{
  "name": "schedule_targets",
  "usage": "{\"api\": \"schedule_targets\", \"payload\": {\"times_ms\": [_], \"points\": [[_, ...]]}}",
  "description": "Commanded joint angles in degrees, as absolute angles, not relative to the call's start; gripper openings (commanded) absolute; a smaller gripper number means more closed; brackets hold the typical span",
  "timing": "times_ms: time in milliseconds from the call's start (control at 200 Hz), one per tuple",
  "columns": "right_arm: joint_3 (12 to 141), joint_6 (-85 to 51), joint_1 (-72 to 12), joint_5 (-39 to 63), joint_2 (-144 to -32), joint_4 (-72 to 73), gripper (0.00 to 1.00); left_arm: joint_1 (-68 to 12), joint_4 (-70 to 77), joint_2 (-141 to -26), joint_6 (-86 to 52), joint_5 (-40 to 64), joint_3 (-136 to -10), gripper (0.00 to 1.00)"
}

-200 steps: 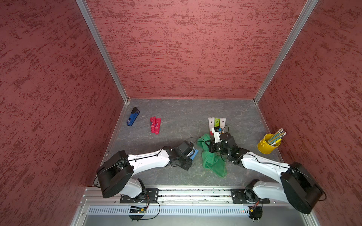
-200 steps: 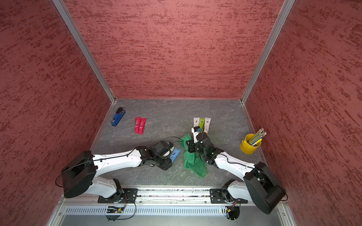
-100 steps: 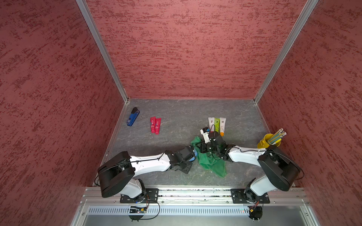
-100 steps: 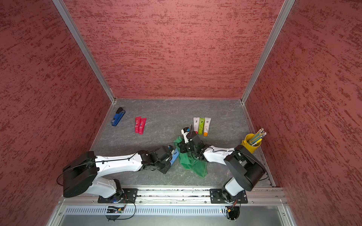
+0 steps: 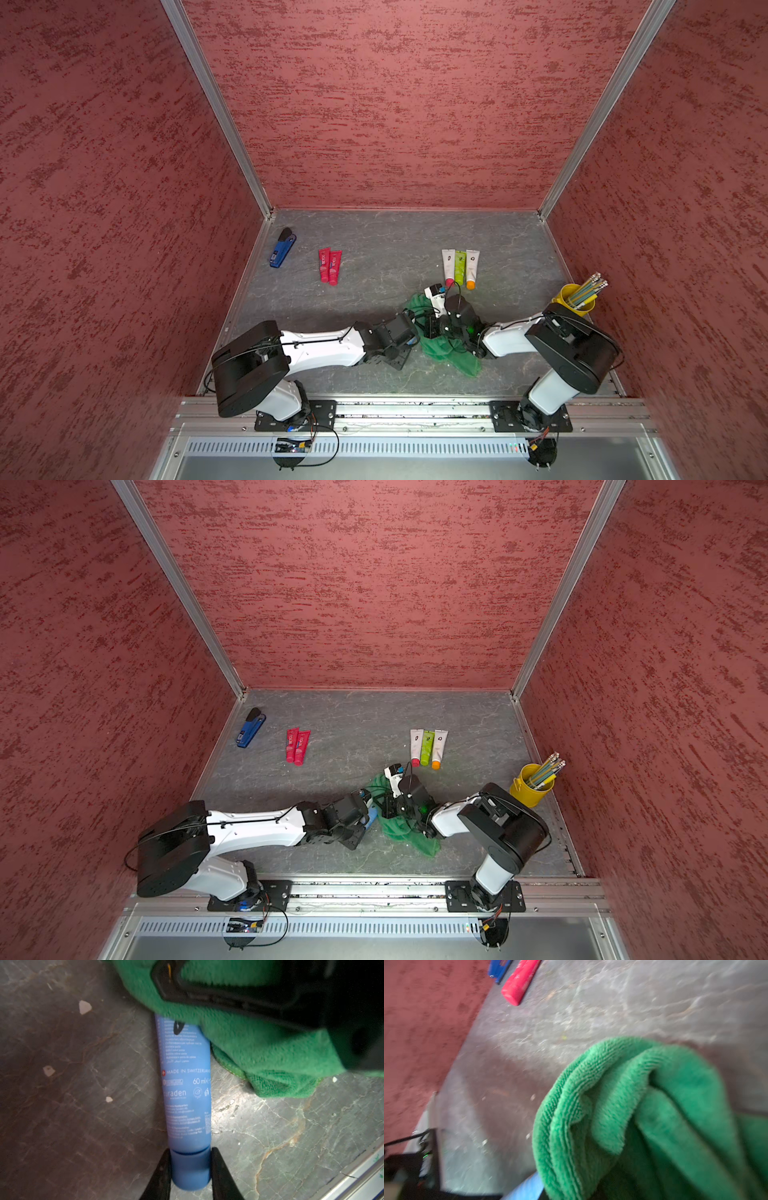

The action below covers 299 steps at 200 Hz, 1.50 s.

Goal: Wipe the surface of the toothpaste tube
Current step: Wipe the dirt from the toothpaste tube.

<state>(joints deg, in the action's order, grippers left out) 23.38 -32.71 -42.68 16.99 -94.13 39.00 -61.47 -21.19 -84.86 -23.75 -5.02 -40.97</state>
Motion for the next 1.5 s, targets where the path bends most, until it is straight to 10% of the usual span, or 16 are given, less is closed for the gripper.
{"api": "schedule_targets", "payload": {"times_ms": [0, 596, 1142, 1493], "points": [[17.90, -37.27, -46.21, 29.63, -95.11, 38.65, 0.00, -60.91, -19.20, -88.50, -23.82, -8.87, -39.74, 0.18], [23.30, -34.90, -35.59, 5.97, -91.83, 23.48, 0.00, -61.33, -17.89, -86.68, -23.57, -7.46, -37.71, 0.16], [24.63, -35.37, -48.53, 26.50, -94.10, 29.78, 0.00, -61.26, -17.88, -89.14, -22.06, -7.28, -40.07, 0.15], [27.07, -31.35, -35.34, 12.90, -98.22, 21.01, 0.00, -61.35, -17.67, -87.37, -22.63, -7.08, -38.81, 0.15]]}}
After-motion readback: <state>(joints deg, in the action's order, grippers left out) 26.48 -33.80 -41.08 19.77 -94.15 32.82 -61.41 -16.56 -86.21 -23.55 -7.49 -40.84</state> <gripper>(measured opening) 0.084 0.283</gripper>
